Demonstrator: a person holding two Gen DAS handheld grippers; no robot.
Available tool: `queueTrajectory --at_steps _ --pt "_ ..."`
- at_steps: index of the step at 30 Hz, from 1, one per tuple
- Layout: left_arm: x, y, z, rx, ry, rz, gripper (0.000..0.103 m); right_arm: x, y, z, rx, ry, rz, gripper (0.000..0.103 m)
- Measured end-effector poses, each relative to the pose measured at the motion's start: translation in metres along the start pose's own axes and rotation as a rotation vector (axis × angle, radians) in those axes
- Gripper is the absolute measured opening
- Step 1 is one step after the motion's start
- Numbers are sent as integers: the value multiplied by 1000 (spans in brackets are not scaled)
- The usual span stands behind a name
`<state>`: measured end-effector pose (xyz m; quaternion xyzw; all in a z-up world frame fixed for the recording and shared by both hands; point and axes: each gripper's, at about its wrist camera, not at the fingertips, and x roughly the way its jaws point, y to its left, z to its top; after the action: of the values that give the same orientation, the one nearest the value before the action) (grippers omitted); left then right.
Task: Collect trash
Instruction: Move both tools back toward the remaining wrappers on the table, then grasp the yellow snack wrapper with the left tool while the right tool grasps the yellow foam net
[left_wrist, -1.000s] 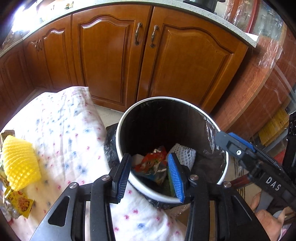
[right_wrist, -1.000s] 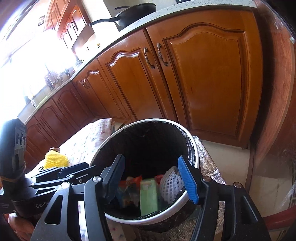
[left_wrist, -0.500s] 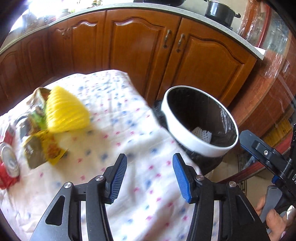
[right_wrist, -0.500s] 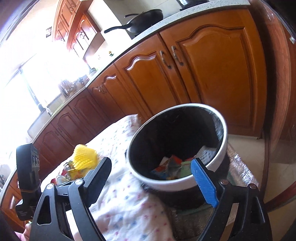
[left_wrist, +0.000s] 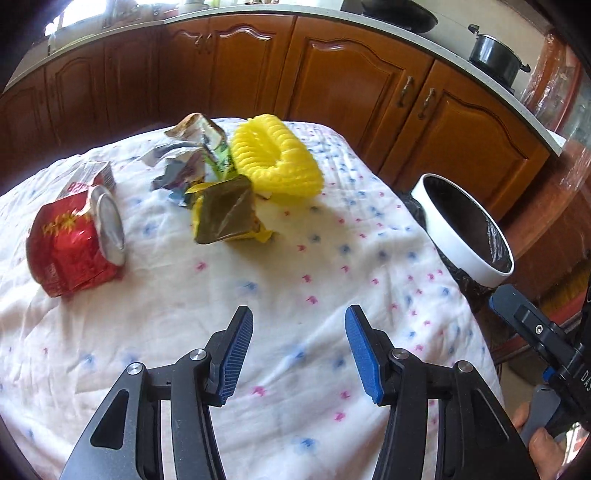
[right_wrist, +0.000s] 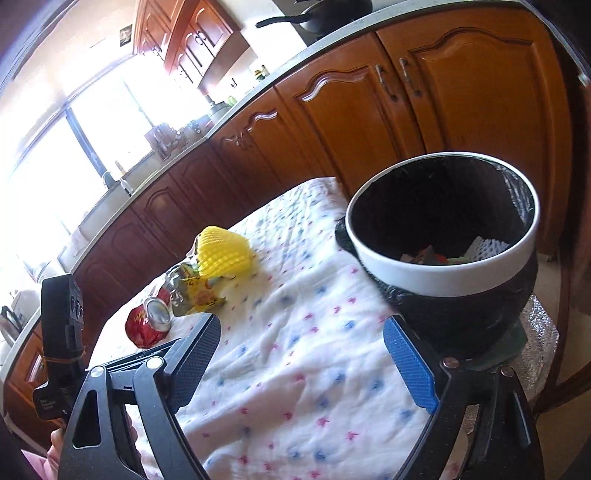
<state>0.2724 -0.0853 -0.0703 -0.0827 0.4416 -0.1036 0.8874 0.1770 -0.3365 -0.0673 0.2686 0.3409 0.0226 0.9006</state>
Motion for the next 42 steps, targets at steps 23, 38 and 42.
queueTrajectory --at_steps 23,38,42 --pt "-11 65 5 -126 -21 31 52 41 63 -8 -143 28 39 91" --pt "19 67 47 -136 -39 35 50 110 87 36 -193 97 103 90" --pt "30 65 55 -129 -36 40 48 131 95 44 -204 114 111 88"
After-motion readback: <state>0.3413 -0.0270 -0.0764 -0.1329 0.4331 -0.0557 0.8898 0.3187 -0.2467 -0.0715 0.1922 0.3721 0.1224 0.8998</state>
